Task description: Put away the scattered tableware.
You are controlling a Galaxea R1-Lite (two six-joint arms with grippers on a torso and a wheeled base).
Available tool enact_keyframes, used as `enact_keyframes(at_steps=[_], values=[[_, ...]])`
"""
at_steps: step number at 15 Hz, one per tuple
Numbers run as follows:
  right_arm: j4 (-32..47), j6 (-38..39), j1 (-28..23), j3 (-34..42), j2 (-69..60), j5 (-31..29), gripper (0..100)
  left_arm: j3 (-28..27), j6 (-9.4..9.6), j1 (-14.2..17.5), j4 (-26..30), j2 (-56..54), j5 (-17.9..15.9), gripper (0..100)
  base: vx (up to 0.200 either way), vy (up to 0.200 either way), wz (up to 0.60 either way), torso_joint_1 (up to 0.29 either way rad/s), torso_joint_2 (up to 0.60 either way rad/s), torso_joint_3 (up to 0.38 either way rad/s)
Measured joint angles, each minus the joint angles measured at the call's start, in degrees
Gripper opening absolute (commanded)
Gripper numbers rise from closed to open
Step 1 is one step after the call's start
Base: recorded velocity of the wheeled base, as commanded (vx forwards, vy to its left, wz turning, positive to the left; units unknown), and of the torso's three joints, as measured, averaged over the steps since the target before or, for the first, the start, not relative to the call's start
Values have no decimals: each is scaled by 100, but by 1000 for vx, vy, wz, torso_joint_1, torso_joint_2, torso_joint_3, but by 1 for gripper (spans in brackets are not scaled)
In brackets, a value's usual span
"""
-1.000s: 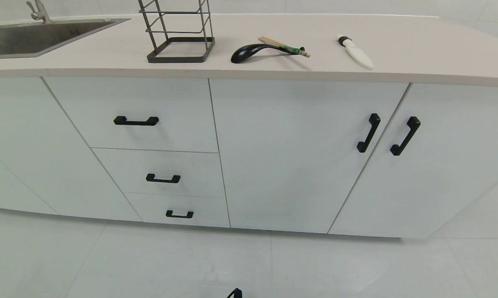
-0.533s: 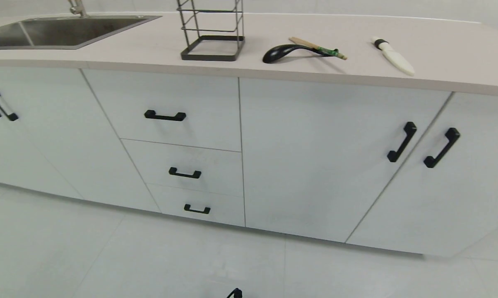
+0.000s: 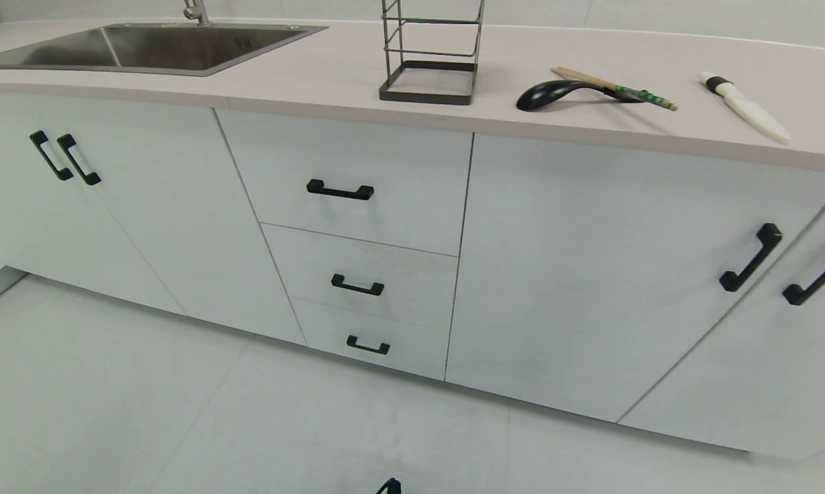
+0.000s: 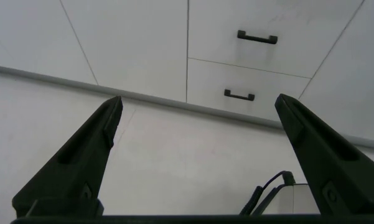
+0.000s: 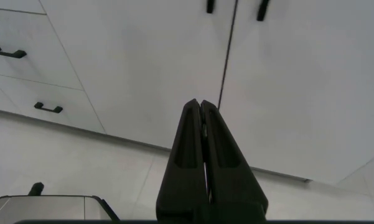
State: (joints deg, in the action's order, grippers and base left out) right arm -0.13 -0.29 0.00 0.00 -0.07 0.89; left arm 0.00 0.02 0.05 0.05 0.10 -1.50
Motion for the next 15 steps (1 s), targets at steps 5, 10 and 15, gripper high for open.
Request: enact_keyframes(at_steps=[5, 10, 15], values=[[6, 0, -2, 0, 0, 0, 0, 0, -5, -2, -5, 1, 5, 100, 40, 40, 0, 0, 0, 0], [0, 0, 0, 0, 0, -2, 0, 0, 9, -2, -5, 0, 2, 100, 0, -160, 0, 1, 4, 2], [0, 5, -2, 0, 0, -5, 0, 0, -2, 2, -10, 0, 11, 100, 0, 0, 0, 0, 0, 0]])
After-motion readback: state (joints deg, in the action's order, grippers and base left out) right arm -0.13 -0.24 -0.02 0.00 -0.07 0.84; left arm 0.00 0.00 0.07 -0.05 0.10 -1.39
